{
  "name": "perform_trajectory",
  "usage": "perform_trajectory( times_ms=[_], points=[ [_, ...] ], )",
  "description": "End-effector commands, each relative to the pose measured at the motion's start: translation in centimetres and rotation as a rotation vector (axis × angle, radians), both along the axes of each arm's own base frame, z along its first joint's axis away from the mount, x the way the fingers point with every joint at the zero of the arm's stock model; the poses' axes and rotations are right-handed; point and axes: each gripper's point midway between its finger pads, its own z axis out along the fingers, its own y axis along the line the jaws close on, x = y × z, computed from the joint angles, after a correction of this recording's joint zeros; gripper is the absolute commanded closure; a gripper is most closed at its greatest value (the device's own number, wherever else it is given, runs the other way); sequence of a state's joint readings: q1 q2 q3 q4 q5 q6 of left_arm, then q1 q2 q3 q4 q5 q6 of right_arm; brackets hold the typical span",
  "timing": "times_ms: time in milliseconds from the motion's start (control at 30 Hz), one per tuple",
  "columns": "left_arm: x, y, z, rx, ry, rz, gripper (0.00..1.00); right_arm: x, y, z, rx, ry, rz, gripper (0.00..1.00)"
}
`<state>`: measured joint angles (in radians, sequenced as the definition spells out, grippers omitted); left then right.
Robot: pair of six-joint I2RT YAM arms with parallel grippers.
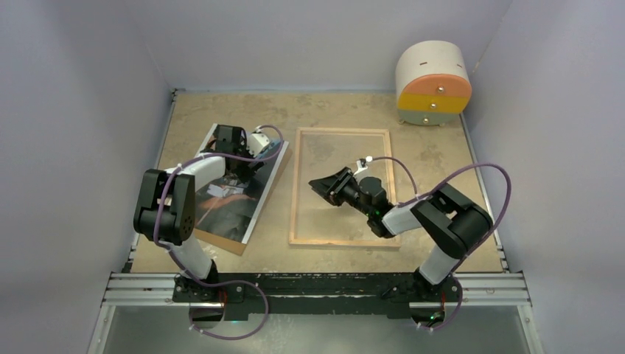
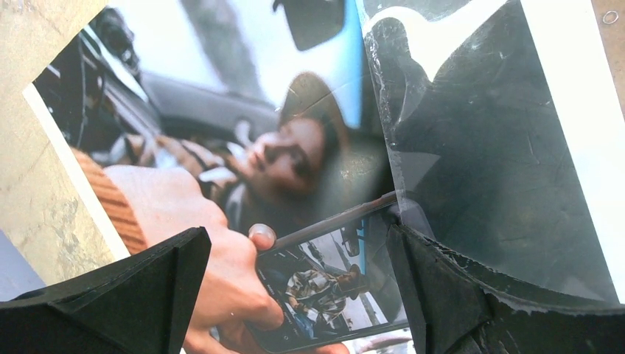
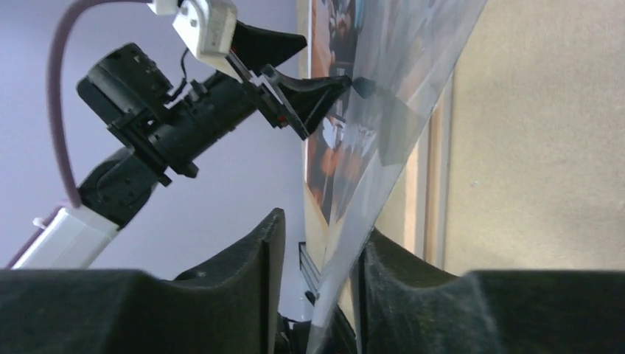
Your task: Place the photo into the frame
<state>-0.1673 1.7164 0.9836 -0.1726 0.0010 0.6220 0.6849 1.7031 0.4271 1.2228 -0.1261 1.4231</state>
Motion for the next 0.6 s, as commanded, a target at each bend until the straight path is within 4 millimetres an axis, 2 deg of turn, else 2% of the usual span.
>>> perform_trajectory(
  times_ms=[0, 100, 133, 233, 267, 300, 367, 467, 567],
  points=[
    [-2.4, -0.9, -1.1, -0.009, 0.098, -0.055, 0.0, 1.3, 0.2, 3.0, -0.083, -0.109, -0.011, 0.7],
    [-1.6, -0.9, 0.6, -0.013, 0.068, -0.047, 0.0, 1.8, -1.2, 2.8, -0.194, -0.076, -0.006, 0.96],
    [-1.3, -0.9, 1.3, -0.013, 0.055, -0.045, 0.0, 2.0, -2.0, 2.6, -0.255, -0.073, 0.005, 1.0],
    [-0.2, -1.1, 3.8, -0.027, 0.015, -0.035, 0.0, 2.2, -4.9, 3.2, -0.394, -0.043, 0.025, 1.0],
    [0.1, -1.3, 4.6, -0.038, 0.004, -0.033, 0.0, 2.6, -5.9, 4.2, -0.412, -0.061, 0.026, 1.0],
    [0.4, -1.7, 5.3, -0.058, -0.004, -0.037, 0.0, 2.4, -7.4, 3.7, -0.466, -0.02, 0.037, 1.0],
    [0.6, -2.6, 6.3, -0.106, -0.005, -0.047, 0.0, 2.3, -10.3, 4.1, -0.561, 0.026, 0.06, 1.0],
    [0.3, -4.5, 6.9, -0.182, 0.012, -0.067, 0.0, 1.2, -13.2, 4.5, -0.679, 0.078, 0.128, 1.0],
    [-0.4, -6.7, 6.2, -0.197, 0.027, -0.1, 0.0, 0.2, -14.7, 4.9, -0.734, 0.093, 0.164, 1.0]
  ],
)
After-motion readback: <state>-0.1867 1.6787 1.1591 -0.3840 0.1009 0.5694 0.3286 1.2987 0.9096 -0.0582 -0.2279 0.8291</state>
